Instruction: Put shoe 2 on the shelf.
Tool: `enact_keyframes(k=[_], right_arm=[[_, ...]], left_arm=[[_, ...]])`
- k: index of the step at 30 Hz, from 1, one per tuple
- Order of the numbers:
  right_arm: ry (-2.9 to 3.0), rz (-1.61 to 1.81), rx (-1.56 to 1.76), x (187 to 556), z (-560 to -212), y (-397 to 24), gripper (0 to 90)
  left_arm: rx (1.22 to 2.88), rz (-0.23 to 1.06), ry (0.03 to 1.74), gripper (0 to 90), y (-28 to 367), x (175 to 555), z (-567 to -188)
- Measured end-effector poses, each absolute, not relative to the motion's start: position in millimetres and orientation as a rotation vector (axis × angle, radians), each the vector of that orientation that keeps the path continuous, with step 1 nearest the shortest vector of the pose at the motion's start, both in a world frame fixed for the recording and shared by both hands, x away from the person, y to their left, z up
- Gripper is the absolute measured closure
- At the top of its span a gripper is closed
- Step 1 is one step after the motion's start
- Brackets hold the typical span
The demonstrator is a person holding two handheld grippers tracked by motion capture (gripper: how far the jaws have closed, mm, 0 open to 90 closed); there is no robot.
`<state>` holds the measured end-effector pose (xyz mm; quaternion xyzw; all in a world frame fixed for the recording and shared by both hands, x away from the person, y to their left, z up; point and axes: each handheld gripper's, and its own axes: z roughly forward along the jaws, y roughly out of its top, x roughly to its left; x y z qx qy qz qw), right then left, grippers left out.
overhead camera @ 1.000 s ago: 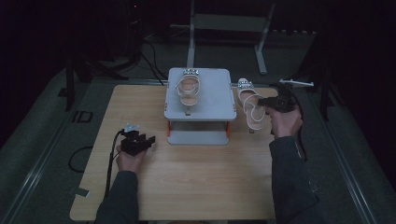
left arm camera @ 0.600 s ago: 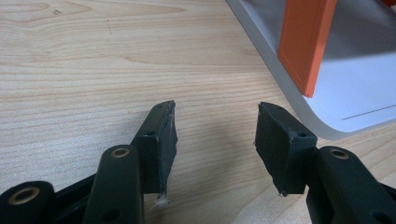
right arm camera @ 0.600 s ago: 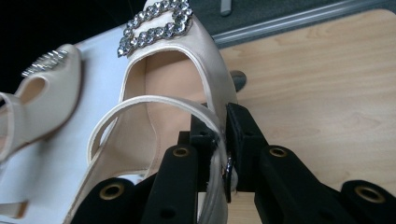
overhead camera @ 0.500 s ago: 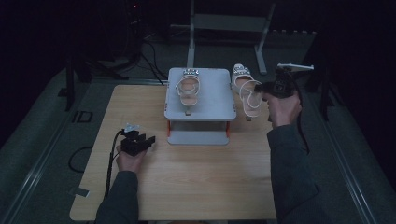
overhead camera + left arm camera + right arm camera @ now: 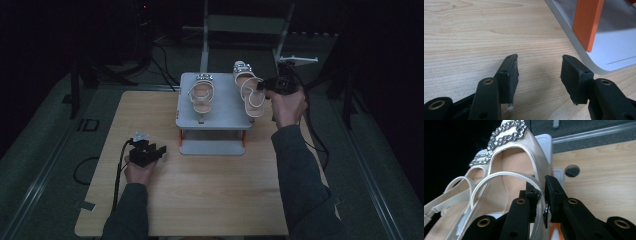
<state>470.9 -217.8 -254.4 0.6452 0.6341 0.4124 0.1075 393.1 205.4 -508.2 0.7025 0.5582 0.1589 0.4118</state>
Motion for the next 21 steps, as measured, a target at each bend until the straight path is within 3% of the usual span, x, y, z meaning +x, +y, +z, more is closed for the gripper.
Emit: enact_keyframes(k=[21], right_arm=[[1.902,1.163,1.910,484.4,-258.5,-174.1,82.0]], left_arm=[[1.766,0.398,1.403,47.8,205.5,393.2,-508.3]])
